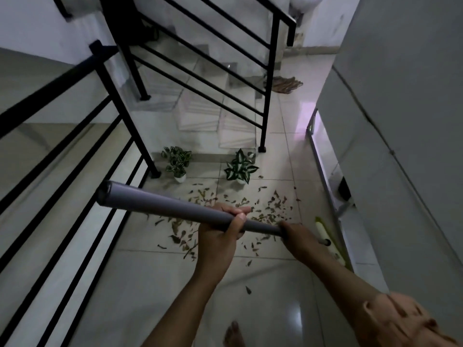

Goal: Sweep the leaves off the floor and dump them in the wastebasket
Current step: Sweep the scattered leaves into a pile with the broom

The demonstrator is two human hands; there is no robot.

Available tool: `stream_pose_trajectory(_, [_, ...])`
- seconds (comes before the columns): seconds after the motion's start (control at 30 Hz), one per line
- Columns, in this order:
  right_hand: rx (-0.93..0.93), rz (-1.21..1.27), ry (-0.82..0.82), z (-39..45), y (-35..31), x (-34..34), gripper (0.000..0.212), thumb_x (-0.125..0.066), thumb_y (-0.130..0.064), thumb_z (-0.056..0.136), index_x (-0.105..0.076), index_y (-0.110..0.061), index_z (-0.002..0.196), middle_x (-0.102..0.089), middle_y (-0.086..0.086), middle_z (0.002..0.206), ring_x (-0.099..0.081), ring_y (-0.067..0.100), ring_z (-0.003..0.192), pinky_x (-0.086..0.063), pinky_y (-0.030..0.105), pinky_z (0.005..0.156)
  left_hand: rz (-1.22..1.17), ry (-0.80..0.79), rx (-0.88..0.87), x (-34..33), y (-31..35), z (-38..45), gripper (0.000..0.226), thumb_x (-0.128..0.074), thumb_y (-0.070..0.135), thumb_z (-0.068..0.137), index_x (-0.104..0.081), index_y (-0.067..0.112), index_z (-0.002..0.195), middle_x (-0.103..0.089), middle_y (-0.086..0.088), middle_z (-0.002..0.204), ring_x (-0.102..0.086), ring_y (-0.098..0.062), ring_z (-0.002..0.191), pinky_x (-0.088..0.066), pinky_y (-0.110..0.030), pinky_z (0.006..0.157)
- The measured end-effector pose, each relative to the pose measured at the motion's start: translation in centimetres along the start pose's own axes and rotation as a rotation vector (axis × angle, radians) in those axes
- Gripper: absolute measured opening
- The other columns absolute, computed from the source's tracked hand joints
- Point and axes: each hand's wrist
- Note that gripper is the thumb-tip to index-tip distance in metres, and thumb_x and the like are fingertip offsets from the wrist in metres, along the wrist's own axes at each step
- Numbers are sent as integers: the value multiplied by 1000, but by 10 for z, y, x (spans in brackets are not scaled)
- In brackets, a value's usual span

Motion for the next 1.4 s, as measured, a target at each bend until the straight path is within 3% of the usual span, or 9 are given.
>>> stream_pose_trajectory(0.1, [-2,8,24,35,-2,9,23,-46,-17,91,-47,-21,113,-63,6,104,-59,20,89,-49,31,76,19,-18,-32,-6,4,31,42,-58,-3,82,-63,34,63,-74,7,89,-68,-11,91,-55,-43,82])
stream_pose_trajectory(0.2, [-7,35,57,72,-8,18,23,-42,-16,92,-48,-20,114,-62,5,103,-59,18,87,-51,31,75,28,-27,-64,-10,7,70,34,-61,1,82,-63,30,65,-73,9,90,-68,-10,89,-53,-49,84])
stream_pose_trajectory(0.47, [70,-39,-29,161,4,38,23,-44,-15,92,-47,-17,115,-58,6,103,-57,18,84,-51,32,78,-26,74,3,-24,-5,143,41,-56,0,84,-66,36,68,-73,9,88,-68,-13,88,-54,-44,81])
stream_pose_trajectory(0.6, [165,-123,-91,214,20,52,27,-44,-10,91,-44,-18,116,-57,9,108,-58,24,91,-50,35,78,-96,161,14,-43,-16,183,22,-50,-3,85,-57,18,81,-73,7,90,-66,-13,97,-57,-31,81])
stream_pose_trajectory(0.83, [295,-194,-148,320,64,70,39,-46,-9,89,-38,-17,127,-56,11,116,-59,26,97,-52,38,81,-141,296,26,-101,-49,259,11,-47,0,86,-49,9,80,-73,5,91,-67,-13,96,-57,-30,79])
stream_pose_trajectory(1.0, [320,-212,-194,391,95,59,41,-47,-8,88,-39,-18,127,-54,11,120,-56,27,105,-50,40,85,-145,395,61,-133,-88,309,17,-67,17,76,-61,31,67,-73,3,94,-67,-14,84,-55,-31,68])
stream_pose_trajectory(1.07, [315,-214,-212,415,107,51,43,-47,-8,88,-38,-17,128,-53,11,122,-55,26,107,-50,38,87,-186,402,76,-146,-107,326,13,-72,23,67,-63,33,67,-72,4,97,-67,-11,92,-56,-27,72])
stream_pose_trajectory(1.2, [303,-173,-229,446,127,33,39,-43,-6,90,-40,-14,128,-53,11,120,-57,24,104,-50,36,86,-221,403,108,-166,-137,352,11,-72,30,65,-63,29,72,-72,6,97,-66,-5,96,-55,-20,72])
stream_pose_trajectory(1.4, [271,-14,-155,457,137,14,34,-47,-11,89,-43,-15,123,-53,10,122,-56,23,100,-47,32,82,-244,447,129,-178,-143,371,5,-60,28,76,-64,32,76,-70,4,96,-65,-7,92,-54,-26,74])
Point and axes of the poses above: each hand's wrist, its own z-axis towards the middle knuckle, its own x-axis out of the back of the hand, y = z × x
